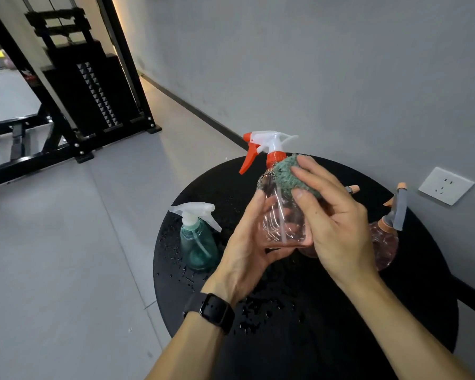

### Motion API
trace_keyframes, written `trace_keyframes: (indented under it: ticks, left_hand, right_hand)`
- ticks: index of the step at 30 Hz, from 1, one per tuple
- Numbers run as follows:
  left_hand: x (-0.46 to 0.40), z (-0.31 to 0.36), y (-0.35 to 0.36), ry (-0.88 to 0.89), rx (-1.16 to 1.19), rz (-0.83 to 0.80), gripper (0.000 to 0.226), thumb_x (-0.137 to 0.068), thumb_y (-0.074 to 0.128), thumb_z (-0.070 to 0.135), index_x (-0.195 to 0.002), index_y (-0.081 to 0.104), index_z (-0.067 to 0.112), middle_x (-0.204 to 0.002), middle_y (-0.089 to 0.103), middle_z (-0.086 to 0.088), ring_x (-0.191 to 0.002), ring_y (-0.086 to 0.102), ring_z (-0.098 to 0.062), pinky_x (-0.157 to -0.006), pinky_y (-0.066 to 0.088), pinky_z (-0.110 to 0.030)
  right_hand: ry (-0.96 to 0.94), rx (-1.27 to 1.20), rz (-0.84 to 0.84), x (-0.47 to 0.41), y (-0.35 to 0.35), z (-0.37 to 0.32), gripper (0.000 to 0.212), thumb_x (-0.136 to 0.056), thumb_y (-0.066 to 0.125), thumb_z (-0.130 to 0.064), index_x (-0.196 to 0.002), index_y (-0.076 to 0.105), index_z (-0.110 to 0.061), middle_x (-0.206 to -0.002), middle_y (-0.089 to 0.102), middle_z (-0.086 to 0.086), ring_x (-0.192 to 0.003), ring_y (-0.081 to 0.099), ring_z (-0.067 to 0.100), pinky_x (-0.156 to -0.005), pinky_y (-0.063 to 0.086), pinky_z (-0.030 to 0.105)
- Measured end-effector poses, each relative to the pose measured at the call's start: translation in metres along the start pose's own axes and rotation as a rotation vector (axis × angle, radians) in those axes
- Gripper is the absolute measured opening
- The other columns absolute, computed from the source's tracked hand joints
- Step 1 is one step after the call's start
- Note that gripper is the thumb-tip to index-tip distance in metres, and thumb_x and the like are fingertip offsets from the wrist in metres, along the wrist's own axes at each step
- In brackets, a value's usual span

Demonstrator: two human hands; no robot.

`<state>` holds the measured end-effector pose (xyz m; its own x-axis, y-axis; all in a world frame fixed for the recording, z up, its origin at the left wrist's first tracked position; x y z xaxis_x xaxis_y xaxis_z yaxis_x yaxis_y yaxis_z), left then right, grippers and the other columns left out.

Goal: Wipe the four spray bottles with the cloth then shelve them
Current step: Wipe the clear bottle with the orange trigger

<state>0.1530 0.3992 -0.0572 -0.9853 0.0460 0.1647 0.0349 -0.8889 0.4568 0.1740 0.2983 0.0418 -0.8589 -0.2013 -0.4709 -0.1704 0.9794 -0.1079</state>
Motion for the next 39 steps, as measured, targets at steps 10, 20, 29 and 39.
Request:
trace_keyframes:
  ticks: [10,20,29,39]
  left_hand:
    - [0.0,0.017,-0.024,0.126,0.127,0.088,0.076,-0.082,0.069,0.051,-0.142,0.045,0.011,-0.129,0.065,-0.018,-0.104,0.07,-0.032,-0.087,0.056,-0.045]
    - [-0.003,0.019,-0.026,0.117,0.153,0.092,0.108,-0.059,0.084,0.064,-0.143,0.042,0.011,-0.133,0.063,-0.018,-0.115,0.066,-0.035,-0.084,0.058,-0.046]
    - [0.003,-0.008,0.007,-0.025,-0.079,-0.104,0.07,-0.08,0.072,0.057,-0.136,0.057,0.019,-0.124,0.069,-0.01,-0.111,0.068,-0.029,-0.095,0.054,-0.057]
    - [-0.003,-0.013,-0.004,-0.046,0.015,-0.005,0.062,-0.087,0.066,0.048,-0.136,0.054,0.012,-0.135,0.059,-0.022,-0.118,0.061,-0.044,-0.099,0.045,-0.069]
  right_hand:
    - [0.029,0.058,-0.073,0.021,0.009,0.013,0.033,-0.093,0.061,-0.013,-0.124,0.062,-0.024,-0.134,0.055,-0.019,-0.127,0.047,-0.006,-0.102,0.04,0.012]
    - [0.026,0.034,-0.079,0.031,0.008,0.012,0.034,-0.093,0.059,-0.011,-0.122,0.061,-0.029,-0.135,0.056,-0.02,-0.129,0.047,-0.002,-0.107,0.042,0.026]
    - [0.045,0.002,0.057,0.008,-0.012,0.009,0.033,-0.094,0.059,-0.007,-0.123,0.063,-0.022,-0.136,0.056,-0.014,-0.128,0.048,-0.004,-0.102,0.044,0.018]
    - [0.105,0.031,-0.046,0.011,0.003,0.017,0.034,-0.094,0.059,-0.009,-0.122,0.064,-0.027,-0.134,0.056,-0.018,-0.126,0.047,-0.008,-0.102,0.044,0.018]
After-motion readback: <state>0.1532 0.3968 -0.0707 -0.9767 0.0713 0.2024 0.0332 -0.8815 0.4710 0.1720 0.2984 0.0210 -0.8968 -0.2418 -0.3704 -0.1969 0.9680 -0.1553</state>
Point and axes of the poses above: each hand's wrist, its own x-axis away from the middle knuckle, its own y-axis out of the palm, z = x × y, the point moved 10 cm from there along -x, towards the middle knuckle
